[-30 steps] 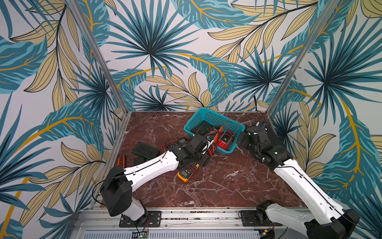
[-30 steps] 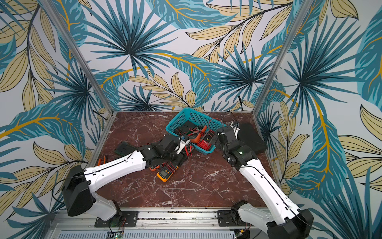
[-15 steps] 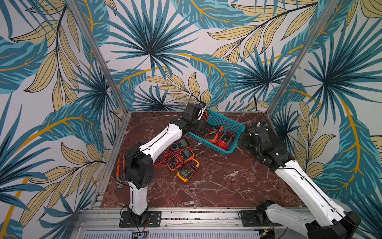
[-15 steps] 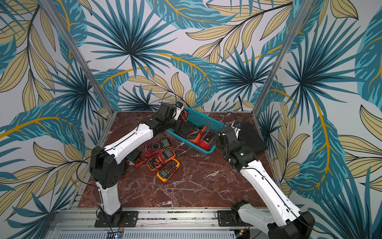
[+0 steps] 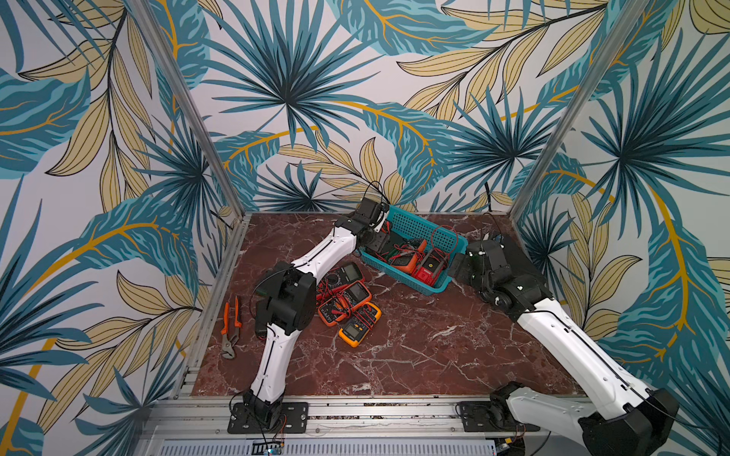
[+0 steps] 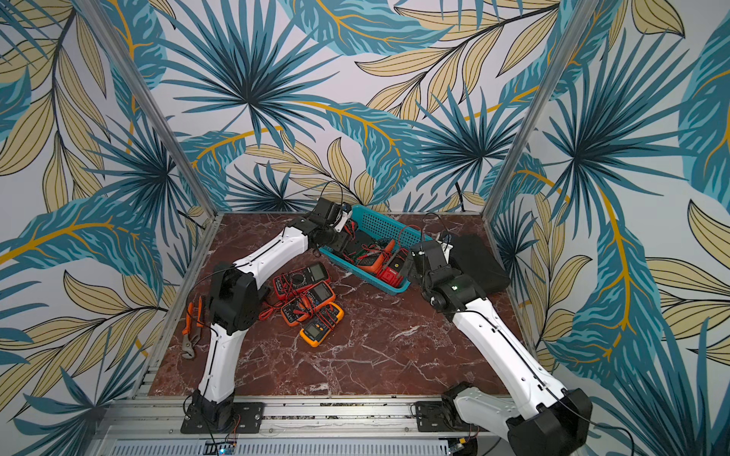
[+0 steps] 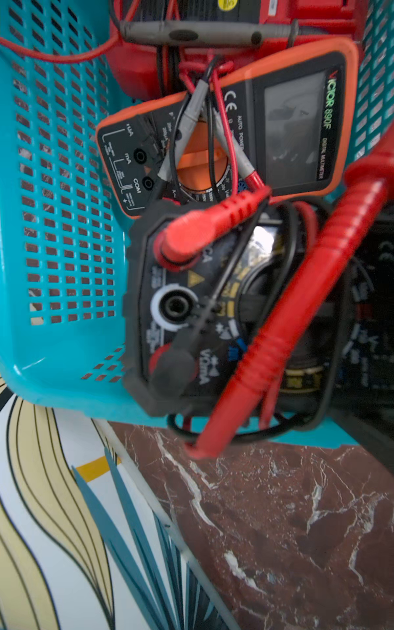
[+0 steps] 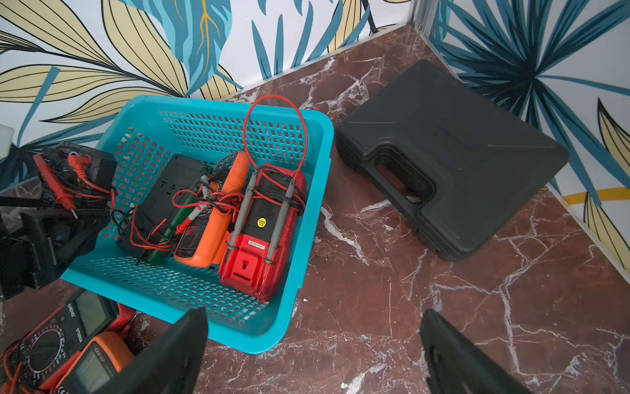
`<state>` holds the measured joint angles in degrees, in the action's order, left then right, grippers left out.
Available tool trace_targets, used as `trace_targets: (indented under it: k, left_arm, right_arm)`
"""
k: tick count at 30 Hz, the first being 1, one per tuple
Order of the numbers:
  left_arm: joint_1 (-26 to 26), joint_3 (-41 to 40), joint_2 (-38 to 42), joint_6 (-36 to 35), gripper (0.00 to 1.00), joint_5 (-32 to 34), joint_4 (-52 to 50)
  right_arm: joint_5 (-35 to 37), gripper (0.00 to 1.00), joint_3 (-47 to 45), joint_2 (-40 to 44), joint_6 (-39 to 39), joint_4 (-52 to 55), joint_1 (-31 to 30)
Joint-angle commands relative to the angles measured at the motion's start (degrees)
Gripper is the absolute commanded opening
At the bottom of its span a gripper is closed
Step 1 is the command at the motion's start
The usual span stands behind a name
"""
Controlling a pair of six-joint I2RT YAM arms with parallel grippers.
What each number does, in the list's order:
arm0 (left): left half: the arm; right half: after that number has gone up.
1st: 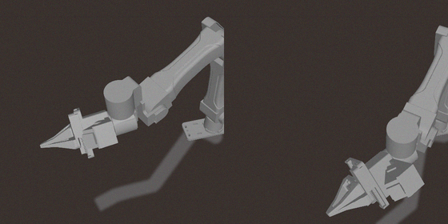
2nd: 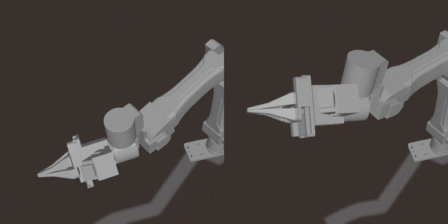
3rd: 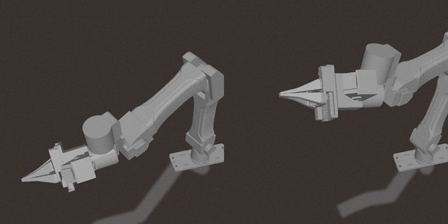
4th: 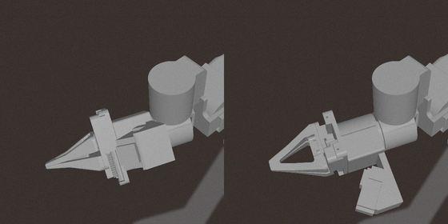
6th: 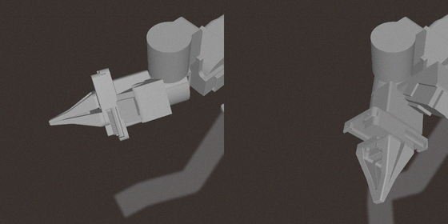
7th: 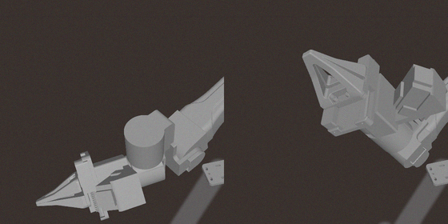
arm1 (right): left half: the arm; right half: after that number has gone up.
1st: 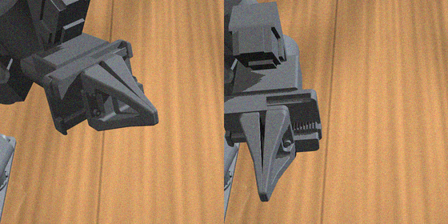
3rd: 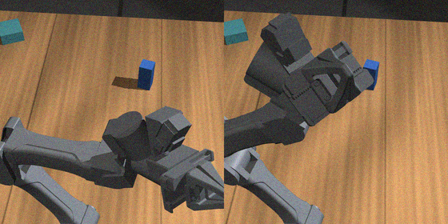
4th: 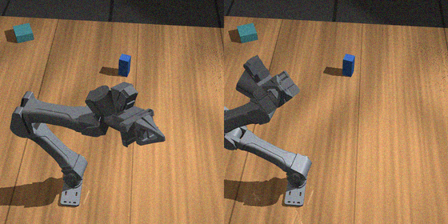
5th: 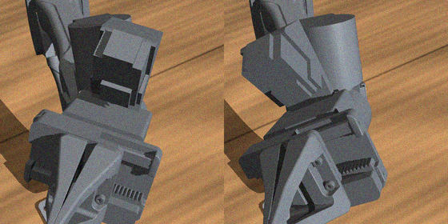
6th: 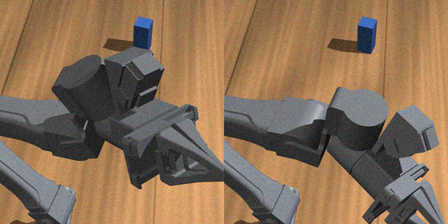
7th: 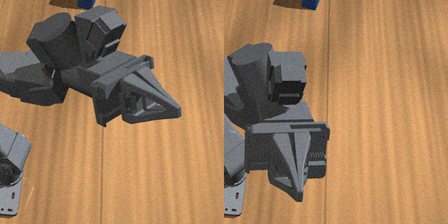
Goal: Put the multimeter into the basket
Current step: Place the multimeter in the basket.
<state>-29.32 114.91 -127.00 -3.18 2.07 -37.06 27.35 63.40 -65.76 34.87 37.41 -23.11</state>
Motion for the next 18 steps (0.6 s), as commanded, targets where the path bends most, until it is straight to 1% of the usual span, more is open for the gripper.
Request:
trace_targets:
  k: [1, 7, 11, 13, 15, 18]
  left_arm:
    - [-0.03, 3.05, 0.02, -0.12, 0.09, -2.41, -0.04]
    - [-0.03, 3.04, -1.88, 0.28, 0.1, -1.14, -1.65]
    - [-0.04, 3.19, -3.3, 0.54, 0.16, -0.49, -2.06]
    - [-0.12, 3.86, -4.3, 0.8, 0.22, -0.71, -2.51]
    - [-0.12, 4.73, -5.35, 0.95, 0.24, -0.86, -3.1]
    - [-0.12, 5.44, -6.73, 1.0, 0.34, -0.86, -3.56]
  right_arm:
    - [-0.96, 0.99, -0.62, -0.6, 0.09, -1.01, 0.22]
    - [-1.34, 1.0, -0.66, -0.53, 0.14, -1.11, 0.18]
    - [-1.41, 0.99, -0.64, -0.51, 0.08, -1.36, 0.19]
    - [-1.6, 1.0, -0.66, -0.68, 0.06, -1.46, 0.2]
    - [-1.77, 0.99, -0.71, -0.88, 0.07, -1.46, 0.18]
    - [-1.95, 0.99, -0.71, -1.04, 0.1, -1.46, 0.19]
